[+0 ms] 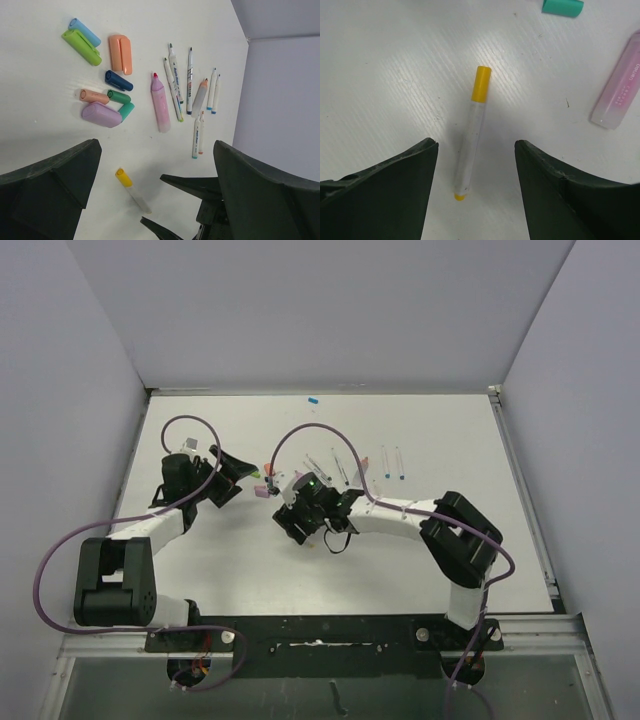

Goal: Open the pen caps

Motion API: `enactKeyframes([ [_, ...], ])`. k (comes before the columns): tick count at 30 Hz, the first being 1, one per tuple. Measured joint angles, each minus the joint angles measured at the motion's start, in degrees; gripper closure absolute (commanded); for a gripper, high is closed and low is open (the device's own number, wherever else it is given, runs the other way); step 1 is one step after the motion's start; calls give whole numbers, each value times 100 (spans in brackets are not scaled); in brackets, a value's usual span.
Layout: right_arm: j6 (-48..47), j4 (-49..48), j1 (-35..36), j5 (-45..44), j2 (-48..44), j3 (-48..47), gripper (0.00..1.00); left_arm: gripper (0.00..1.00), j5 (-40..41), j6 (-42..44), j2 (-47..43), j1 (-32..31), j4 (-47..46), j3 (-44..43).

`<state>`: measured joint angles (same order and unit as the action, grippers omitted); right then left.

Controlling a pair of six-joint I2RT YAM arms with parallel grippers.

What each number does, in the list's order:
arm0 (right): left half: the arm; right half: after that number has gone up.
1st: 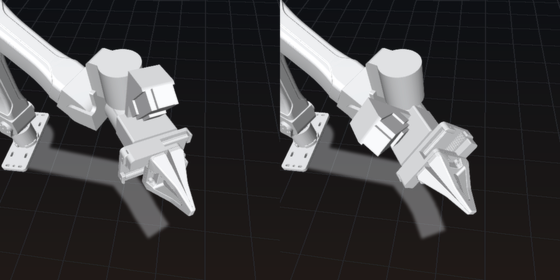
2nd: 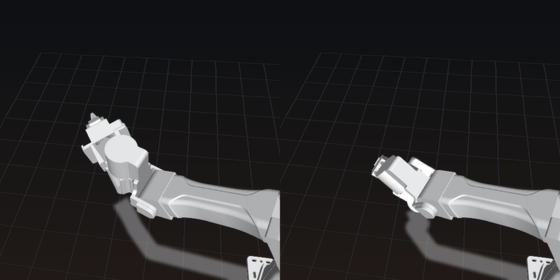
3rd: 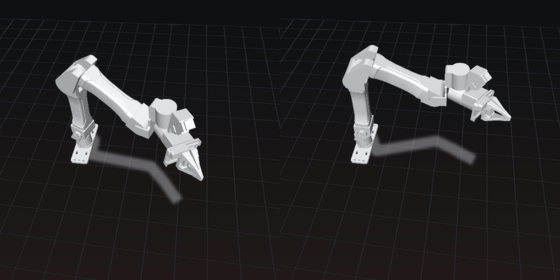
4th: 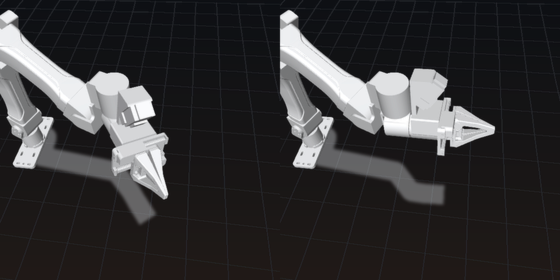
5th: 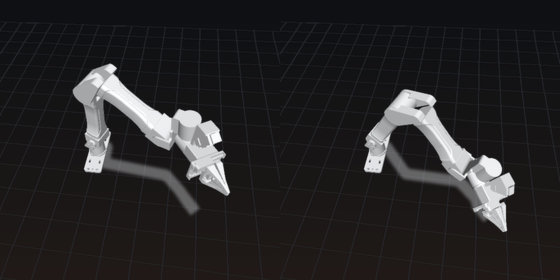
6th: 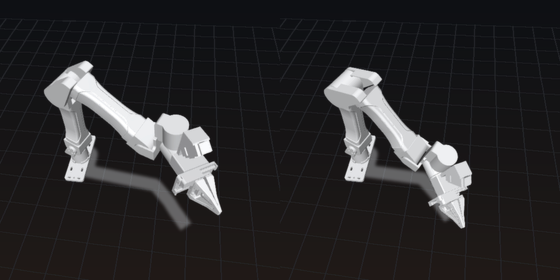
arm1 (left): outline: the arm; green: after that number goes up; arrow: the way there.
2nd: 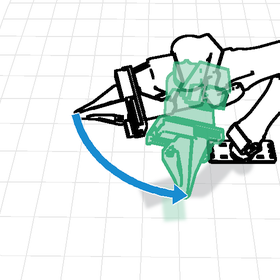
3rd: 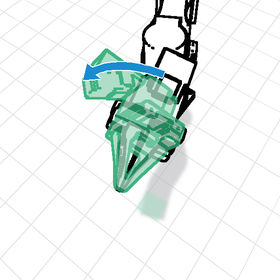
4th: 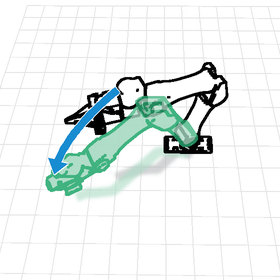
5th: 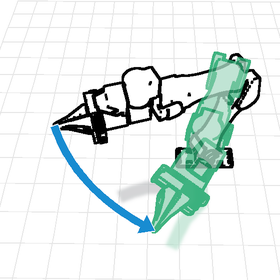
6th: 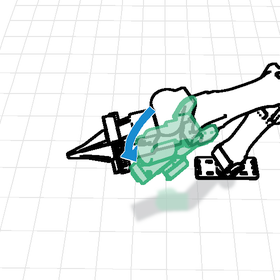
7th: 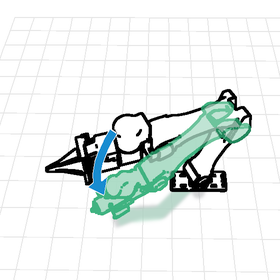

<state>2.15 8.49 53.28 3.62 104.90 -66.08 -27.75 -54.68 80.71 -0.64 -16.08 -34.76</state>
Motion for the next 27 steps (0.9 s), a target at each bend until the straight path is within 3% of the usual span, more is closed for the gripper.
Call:
enactKeyframes([
  [9,-2,13,125,-70,291,0,43,2,-15,-17,0,0,-2,0],
  [15,-4,-11,144,-120,442,-22,51,2,-17,-17,0,0,-2,0],
  [22,13,-17,144,-133,472,-57,69,2,-22,-26,0,7,-7,0],
  [27,42,-24,146,-136,476,-55,94,2,-42,-44,0,50,-11,0],
])
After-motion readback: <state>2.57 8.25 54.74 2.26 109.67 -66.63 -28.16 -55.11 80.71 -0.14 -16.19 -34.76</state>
